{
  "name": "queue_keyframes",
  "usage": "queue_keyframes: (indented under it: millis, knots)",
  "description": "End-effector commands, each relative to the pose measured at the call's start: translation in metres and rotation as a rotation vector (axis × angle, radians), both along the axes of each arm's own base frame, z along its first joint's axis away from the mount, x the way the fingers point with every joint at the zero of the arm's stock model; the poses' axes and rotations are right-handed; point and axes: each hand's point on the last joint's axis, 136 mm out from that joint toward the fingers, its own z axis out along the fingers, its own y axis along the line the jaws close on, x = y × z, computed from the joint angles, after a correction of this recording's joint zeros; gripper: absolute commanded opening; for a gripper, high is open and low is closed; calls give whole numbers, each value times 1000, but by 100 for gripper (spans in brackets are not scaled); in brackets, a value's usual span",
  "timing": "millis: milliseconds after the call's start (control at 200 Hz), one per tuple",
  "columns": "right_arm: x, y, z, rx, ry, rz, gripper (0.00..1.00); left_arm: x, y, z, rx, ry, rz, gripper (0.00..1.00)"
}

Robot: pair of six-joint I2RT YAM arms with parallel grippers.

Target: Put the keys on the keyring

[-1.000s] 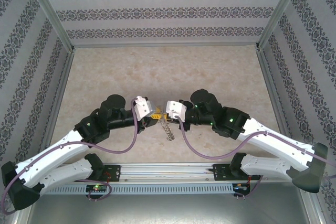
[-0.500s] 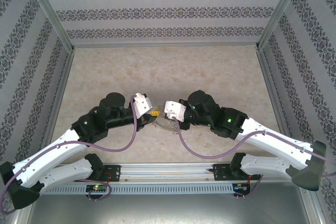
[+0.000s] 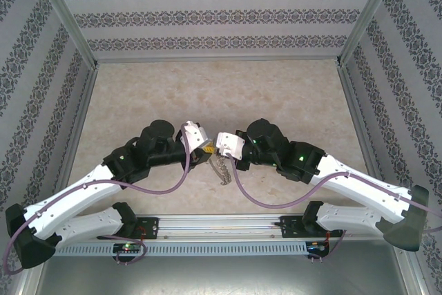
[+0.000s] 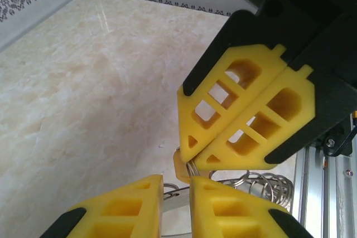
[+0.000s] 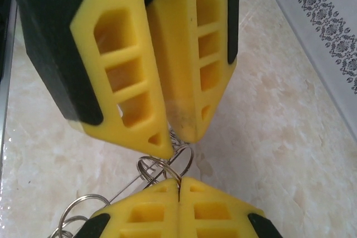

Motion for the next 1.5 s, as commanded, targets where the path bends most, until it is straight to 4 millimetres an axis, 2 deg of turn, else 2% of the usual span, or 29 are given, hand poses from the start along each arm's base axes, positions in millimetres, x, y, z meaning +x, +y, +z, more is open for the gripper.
queue_keyframes:
  millis: [0,250,475,879,1084,1284,1494]
  knots:
    - [6,6,18,55,-28,-24,0,-8,-6,13,-27,11,-29,21]
    - [9,5,18,54,-31,-41,0,-8,-7,13,-32,25,-21,20]
    - [14,2,17,47,-33,-77,0,-16,-5,25,-86,13,-44,19]
    - [9,7,23,80,-7,-54,0,-9,-14,15,-77,43,-37,17]
    - [7,9,22,81,0,-42,0,-6,-18,13,-78,56,-35,11]
    - [8,9,20,79,6,-46,0,-4,-19,9,-69,67,-28,10]
    - [15,5,17,58,-10,-89,0,-10,-15,21,-117,65,-30,10]
